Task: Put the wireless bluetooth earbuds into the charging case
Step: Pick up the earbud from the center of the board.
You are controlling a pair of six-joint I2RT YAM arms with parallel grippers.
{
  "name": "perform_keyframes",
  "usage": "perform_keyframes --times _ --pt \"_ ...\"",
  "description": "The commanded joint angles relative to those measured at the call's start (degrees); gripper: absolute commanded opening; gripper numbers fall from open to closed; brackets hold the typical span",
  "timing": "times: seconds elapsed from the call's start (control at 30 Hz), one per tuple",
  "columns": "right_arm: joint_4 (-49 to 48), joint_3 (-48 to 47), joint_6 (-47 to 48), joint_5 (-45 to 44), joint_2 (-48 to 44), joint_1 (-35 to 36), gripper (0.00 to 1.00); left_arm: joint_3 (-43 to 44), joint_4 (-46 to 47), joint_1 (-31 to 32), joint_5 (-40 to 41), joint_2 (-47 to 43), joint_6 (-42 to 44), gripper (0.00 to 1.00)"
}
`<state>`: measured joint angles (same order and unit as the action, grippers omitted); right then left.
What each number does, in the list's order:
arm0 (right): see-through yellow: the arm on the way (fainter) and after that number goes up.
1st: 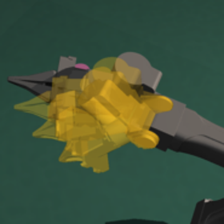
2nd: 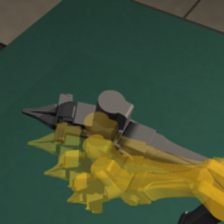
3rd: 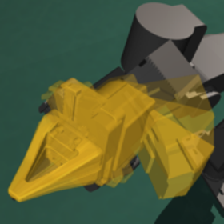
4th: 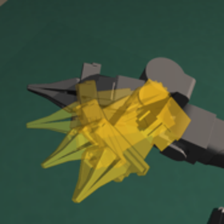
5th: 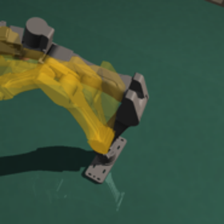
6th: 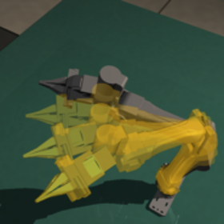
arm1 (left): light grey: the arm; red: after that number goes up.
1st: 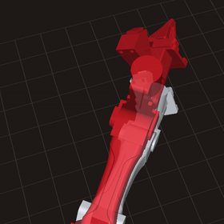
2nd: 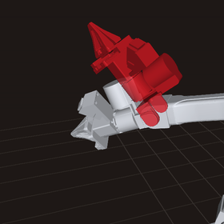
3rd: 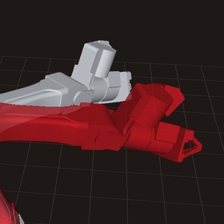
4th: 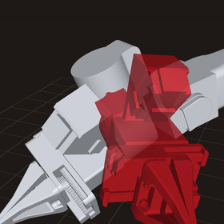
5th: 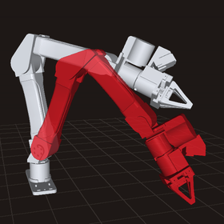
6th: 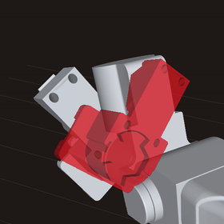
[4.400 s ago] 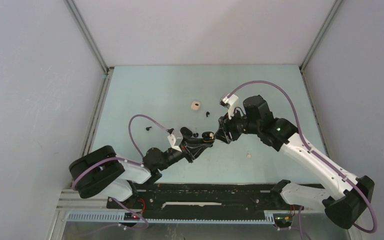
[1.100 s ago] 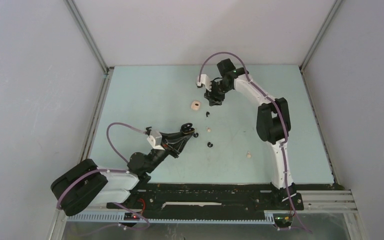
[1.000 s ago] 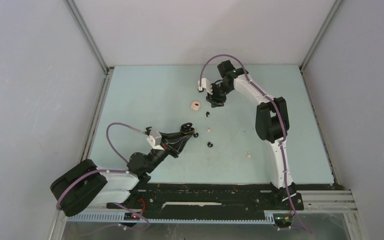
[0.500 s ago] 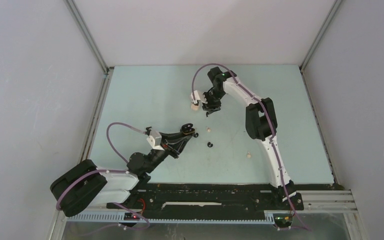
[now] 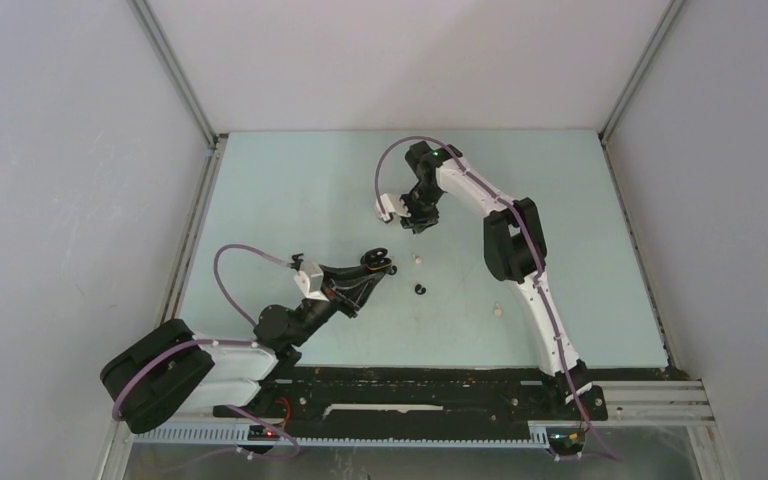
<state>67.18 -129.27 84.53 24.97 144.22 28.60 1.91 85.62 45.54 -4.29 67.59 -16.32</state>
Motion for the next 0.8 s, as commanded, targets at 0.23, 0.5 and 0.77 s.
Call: perform_keyframes --times 0.23,0.5,0.77 --pt "2.2 2.3 -3.4 0.1 0.0 0.8 0.22 0.3 2.4 -0.5 -0.9 -0.7 -0.1 0.0" --pt "-10.5 20.7 -14.9 2.2 -14.9 -0.3 0.09 0.0 2.5 -0.6 -0.6 -1.0 0.1 0.0" --pt "-15.4 32.7 -25.5 -1.6 -34.5 0.3 0.01 0.5 2.4 -0.5 -0.6 0.3 0.0 0.0"
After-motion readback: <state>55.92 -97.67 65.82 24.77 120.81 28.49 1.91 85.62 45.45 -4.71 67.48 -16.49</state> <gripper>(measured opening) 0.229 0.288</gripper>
